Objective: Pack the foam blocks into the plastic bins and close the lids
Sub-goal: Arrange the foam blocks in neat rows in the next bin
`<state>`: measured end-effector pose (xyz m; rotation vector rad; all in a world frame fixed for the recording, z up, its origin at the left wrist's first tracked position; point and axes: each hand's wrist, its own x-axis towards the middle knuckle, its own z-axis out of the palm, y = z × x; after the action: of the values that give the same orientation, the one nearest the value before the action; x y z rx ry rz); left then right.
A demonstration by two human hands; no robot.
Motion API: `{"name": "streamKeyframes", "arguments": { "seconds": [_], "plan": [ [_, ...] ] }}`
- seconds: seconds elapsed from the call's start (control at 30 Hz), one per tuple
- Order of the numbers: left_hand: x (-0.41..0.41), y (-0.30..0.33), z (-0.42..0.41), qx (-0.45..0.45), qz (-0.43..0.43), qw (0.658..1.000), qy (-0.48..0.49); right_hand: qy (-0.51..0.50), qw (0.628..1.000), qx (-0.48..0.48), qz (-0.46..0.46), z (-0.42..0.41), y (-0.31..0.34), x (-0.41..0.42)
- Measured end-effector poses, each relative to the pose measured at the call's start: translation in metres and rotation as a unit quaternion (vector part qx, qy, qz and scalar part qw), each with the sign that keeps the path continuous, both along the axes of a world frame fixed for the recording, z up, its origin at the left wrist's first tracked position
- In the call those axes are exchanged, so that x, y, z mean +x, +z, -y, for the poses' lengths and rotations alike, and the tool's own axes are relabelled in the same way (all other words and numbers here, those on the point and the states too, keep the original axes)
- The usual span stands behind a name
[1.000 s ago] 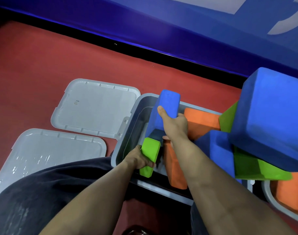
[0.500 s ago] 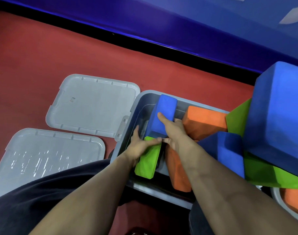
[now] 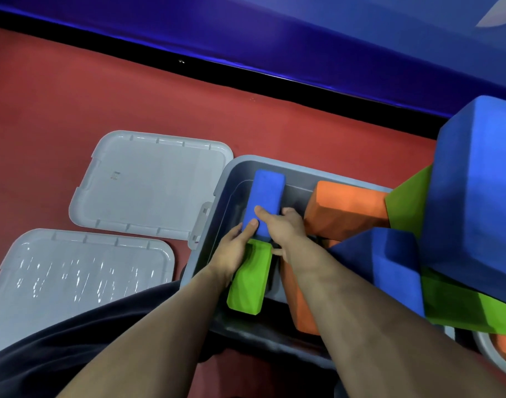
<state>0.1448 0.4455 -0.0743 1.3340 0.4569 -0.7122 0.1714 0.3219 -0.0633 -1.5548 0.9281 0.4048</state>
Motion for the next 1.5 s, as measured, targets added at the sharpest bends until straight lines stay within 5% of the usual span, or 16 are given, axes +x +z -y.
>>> {"name": "streamKeyframes", "arguments": {
  "seconds": [0.5, 0.73, 0.97, 1.2, 1.5],
  "plan": [
    [0.003, -0.049, 0.004, 0.067, 0.014, 0.998, 0.002, 0.017, 0.997, -0.078, -0.010, 0.003, -0.040, -0.006],
    [0.002, -0.051, -0.001, 0.085, 0.037, 0.995, -0.024, 0.022, 0.999, -0.034, -0.026, 0.004, -0.045, -0.002],
    [0.004, -0.044, -0.002, 0.136, 0.049, 0.988, -0.049, 0.112, 0.990, -0.090, 0.014, 0.020, -0.020, -0.022],
    [0.004, -0.019, 0.008, 0.240, 0.068, 0.963, -0.101, 0.200, 0.967, -0.160, -0.006, 0.041, 0.011, -0.043],
    [-0.023, 0.054, 0.019, 0.313, 0.206, 0.925, -0.065, 0.197, 0.967, -0.157, -0.024, 0.052, 0.043, -0.079]
  ]
}}
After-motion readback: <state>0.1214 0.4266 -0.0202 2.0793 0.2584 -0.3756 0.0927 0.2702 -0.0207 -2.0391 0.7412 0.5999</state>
